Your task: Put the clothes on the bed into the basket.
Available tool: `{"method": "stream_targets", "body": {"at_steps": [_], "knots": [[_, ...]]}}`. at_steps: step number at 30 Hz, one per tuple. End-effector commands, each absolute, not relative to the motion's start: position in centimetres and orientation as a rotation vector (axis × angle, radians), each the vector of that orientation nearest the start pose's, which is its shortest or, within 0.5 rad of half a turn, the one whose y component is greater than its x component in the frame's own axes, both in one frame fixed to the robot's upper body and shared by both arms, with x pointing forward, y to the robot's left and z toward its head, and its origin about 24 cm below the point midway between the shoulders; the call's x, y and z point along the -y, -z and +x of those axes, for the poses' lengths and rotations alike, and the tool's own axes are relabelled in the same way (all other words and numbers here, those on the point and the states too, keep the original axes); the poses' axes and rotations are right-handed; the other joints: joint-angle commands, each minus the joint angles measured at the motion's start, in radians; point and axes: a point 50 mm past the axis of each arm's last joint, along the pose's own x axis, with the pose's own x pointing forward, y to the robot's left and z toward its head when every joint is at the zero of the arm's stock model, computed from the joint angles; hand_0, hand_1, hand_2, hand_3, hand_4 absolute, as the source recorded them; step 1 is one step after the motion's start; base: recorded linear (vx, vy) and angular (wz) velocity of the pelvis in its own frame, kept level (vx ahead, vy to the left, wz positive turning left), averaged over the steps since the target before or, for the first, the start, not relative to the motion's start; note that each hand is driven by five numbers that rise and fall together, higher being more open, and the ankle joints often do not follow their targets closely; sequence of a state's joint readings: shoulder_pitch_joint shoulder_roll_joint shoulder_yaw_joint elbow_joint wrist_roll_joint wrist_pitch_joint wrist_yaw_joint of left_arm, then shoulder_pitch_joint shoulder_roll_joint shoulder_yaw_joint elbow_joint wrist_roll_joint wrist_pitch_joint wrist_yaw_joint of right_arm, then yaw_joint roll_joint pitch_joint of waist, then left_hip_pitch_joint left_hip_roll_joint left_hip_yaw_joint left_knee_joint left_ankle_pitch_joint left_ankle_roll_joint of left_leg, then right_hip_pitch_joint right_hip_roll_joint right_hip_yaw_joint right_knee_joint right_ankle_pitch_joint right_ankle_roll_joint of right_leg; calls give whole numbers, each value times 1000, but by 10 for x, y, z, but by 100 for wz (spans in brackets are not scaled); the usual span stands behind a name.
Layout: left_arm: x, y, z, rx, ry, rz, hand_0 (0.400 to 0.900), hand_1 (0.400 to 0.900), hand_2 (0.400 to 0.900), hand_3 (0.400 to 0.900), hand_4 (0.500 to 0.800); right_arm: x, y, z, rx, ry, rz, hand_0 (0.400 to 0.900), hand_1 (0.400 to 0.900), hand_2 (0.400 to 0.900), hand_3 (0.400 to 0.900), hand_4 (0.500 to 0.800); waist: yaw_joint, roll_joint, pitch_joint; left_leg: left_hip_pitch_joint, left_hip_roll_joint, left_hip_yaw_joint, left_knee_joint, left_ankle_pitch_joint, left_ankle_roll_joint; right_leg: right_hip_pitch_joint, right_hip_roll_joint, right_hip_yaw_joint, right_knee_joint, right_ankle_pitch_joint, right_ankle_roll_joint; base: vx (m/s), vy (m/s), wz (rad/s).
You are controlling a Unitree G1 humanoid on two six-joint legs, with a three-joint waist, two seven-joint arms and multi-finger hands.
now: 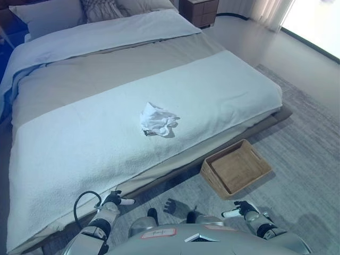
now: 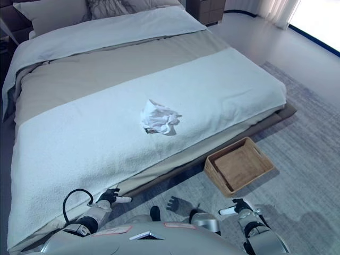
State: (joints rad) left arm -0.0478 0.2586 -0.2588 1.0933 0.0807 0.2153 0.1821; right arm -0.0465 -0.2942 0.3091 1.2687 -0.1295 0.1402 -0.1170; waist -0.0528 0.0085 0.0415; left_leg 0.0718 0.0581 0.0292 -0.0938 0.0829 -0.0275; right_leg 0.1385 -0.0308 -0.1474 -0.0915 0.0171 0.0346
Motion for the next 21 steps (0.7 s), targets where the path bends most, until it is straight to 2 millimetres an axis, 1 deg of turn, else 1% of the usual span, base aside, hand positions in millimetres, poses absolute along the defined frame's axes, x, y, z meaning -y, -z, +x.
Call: {"method": "stream_targets", "body": {"at_steps": [1, 5, 7, 9, 13, 17, 19, 21], "knots": [[-250, 138, 148, -1155, -100, 654, 900, 900, 900, 900, 800, 272, 148, 107, -1316, 22, -727, 900, 900, 900, 900, 800, 15, 0, 19, 63, -48, 40, 7, -119, 0, 5, -6, 26, 4, -38, 43, 0, 0, 0], [-250, 138, 150, -1144, -94, 660, 900, 900, 900, 900, 800, 273, 148, 108, -1313, 21, -729, 900, 900, 900, 900, 800, 16, -3, 23, 59, -48, 41, 7, -119, 1, 0, -6, 26, 4, -36, 45, 0, 0, 0], [-253, 139, 144, -1174, -80, 694, 900, 900, 900, 900, 800, 273, 148, 109, -1309, 21, -729, 900, 900, 900, 900, 800, 16, -4, 24, 55, -50, 40, 7, -119, 3, -2, -7, 26, 4, -36, 46, 20, 34, 2], [-252, 140, 143, -1180, -74, 699, 900, 900, 900, 900, 800, 274, 147, 110, -1309, 24, -731, 900, 900, 900, 900, 800, 16, -6, 26, 53, -52, 39, 7, -120, 5, -3, -7, 26, 4, -35, 47, 22, 43, 3], [-254, 138, 146, -1166, -86, 697, 900, 900, 900, 900, 800, 275, 147, 111, -1308, 21, -732, 900, 900, 900, 900, 800, 18, -7, 28, 47, -61, 38, 7, -125, 15, -4, -14, 24, 4, -34, 52, 32, 73, 5], [-257, 135, 150, -1146, -105, 696, 900, 900, 900, 900, 800, 275, 145, 116, -1295, 24, -734, 900, 900, 900, 900, 800, 26, -7, 31, 41, -76, 39, 7, -131, 36, -11, -28, 26, 14, -32, 60, 44, 118, 0], [-258, 133, 155, -1125, -119, 690, 900, 900, 900, 900, 800, 275, 143, 121, -1282, 27, -735, 900, 900, 900, 900, 800, 33, -4, 38, 37, -84, 38, 7, -128, 51, -42, -40, 33, 68, -42, 64, 16, 169, -3], [-258, 130, 161, -1102, -127, 692, 900, 900, 900, 900, 800, 275, 142, 126, -1268, 30, -736, 900, 900, 900, 900, 800, 39, 3, 49, 31, -95, 34, 7, -128, 69, -91, -54, 38, 162, -59, 75, 8, 206, 1]]}}
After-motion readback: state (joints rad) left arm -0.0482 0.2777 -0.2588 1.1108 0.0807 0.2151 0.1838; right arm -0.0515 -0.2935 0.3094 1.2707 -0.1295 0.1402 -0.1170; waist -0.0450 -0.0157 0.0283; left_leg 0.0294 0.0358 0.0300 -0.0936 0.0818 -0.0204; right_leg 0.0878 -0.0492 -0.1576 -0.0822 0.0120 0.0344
